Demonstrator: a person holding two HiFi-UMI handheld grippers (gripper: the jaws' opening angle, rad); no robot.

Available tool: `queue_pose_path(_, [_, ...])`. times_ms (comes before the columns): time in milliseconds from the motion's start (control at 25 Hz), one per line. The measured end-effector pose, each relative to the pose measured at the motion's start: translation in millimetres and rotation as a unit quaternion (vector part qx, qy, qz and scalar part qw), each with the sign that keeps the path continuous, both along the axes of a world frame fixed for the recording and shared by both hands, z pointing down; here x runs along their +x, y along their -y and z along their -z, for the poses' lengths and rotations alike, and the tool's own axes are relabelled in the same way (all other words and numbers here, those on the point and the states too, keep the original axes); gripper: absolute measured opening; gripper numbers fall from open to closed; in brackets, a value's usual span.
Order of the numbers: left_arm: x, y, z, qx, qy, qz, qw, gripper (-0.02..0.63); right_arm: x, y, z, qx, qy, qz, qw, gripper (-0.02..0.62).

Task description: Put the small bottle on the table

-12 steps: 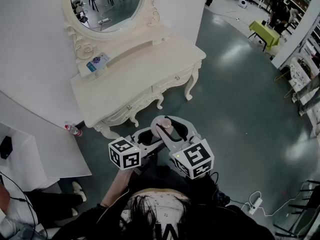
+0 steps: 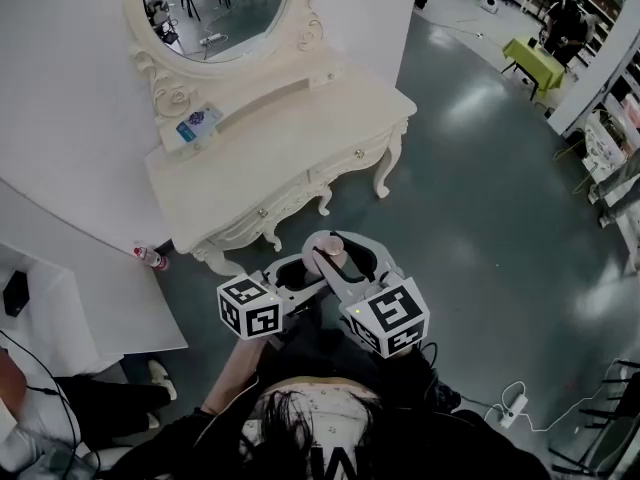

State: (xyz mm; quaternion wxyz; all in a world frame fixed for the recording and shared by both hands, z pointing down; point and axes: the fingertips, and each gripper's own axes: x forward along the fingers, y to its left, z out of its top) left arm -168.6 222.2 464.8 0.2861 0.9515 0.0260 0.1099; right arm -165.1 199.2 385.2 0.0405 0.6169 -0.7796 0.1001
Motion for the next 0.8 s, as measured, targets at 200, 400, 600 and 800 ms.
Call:
queue_pose_path(200, [-1, 11, -4, -0.003, 0.004, 0.005, 1.0000, 0.262, -1, 11, -4, -0.006, 0.000, 0.007, 1.000, 0.149])
queue_pose_path(400, [5, 24, -8, -0.008, 0.005, 0.003, 1.0000, 0.261, 5, 25, -8, -0.013, -0.002, 0.006, 1.000, 0.149])
queue_pose_path(600, [21, 49, -9, -0.011, 0.006, -0.003, 0.9999, 0.262, 22, 51, -9, -0.016, 0.000, 0.001, 1.000, 0.149])
queue_pose_path(800, [42, 83, -7, -0.011, 0.007, -0.012, 0.9998, 0.262, 42, 84, -8, -0.019, -0.002, -0.006, 1.000, 0.149])
